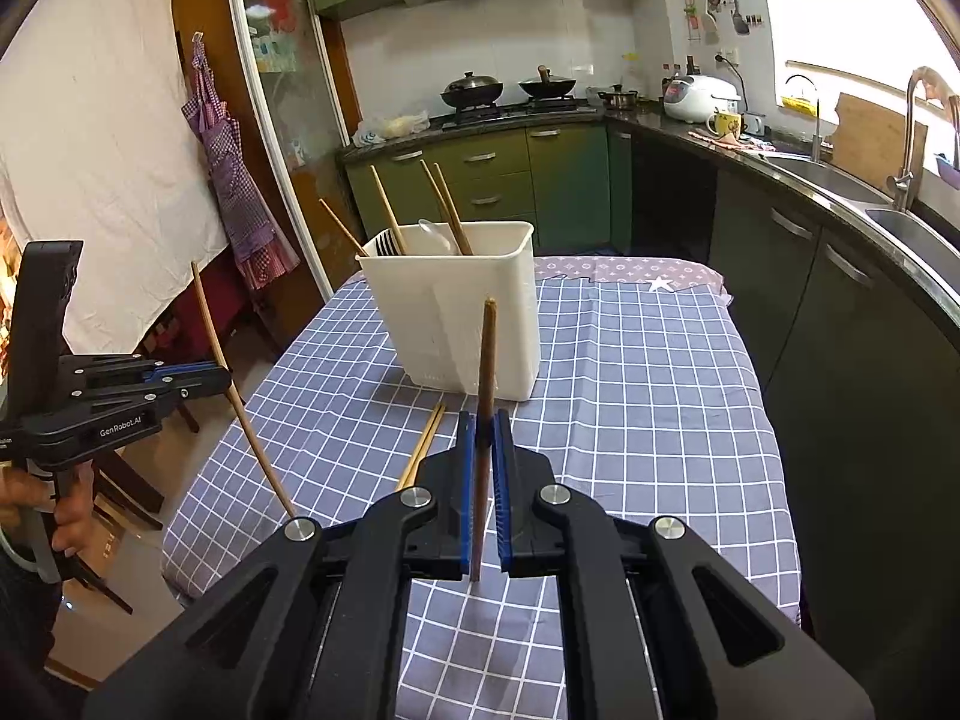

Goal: Organize utensils
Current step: 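Insert the chopstick into the caddy with the left tool while the right tool inserts its own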

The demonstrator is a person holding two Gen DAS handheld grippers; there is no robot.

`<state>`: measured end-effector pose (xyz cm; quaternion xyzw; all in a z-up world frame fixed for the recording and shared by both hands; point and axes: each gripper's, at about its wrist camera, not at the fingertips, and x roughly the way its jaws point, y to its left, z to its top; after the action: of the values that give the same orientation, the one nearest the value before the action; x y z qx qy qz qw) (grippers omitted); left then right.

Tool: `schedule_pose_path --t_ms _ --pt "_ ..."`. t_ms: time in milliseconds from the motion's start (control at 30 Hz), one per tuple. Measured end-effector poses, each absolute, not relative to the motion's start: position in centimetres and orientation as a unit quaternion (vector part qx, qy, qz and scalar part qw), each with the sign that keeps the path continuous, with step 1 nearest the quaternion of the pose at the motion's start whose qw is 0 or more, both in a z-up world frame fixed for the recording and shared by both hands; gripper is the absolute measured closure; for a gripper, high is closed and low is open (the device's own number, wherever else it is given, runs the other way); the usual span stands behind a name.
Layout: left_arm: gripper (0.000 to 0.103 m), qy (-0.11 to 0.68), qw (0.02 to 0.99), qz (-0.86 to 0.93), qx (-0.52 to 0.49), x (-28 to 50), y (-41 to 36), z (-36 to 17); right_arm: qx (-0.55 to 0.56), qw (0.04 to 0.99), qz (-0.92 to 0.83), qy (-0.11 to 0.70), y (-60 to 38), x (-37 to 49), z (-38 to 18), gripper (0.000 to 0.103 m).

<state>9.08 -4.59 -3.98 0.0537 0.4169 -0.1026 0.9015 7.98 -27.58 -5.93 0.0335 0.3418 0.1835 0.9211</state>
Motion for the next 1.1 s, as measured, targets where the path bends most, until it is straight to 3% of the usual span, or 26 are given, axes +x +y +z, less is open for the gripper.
schedule_pose_path --t_ms 700,1100 --pt "0.097 0.390 0.913 -0.102 0.056 9.3 -4.4 -0.5 0.031 0.920 0.189 0.343 -27.6 7.9 -5.8 0.096" --pt "0.097 0.327 0.937 -0.117 0.045 11.5 -5.4 8.3 0.035 0.918 0.193 0.344 -27.9 8.2 -6.2 0.096"
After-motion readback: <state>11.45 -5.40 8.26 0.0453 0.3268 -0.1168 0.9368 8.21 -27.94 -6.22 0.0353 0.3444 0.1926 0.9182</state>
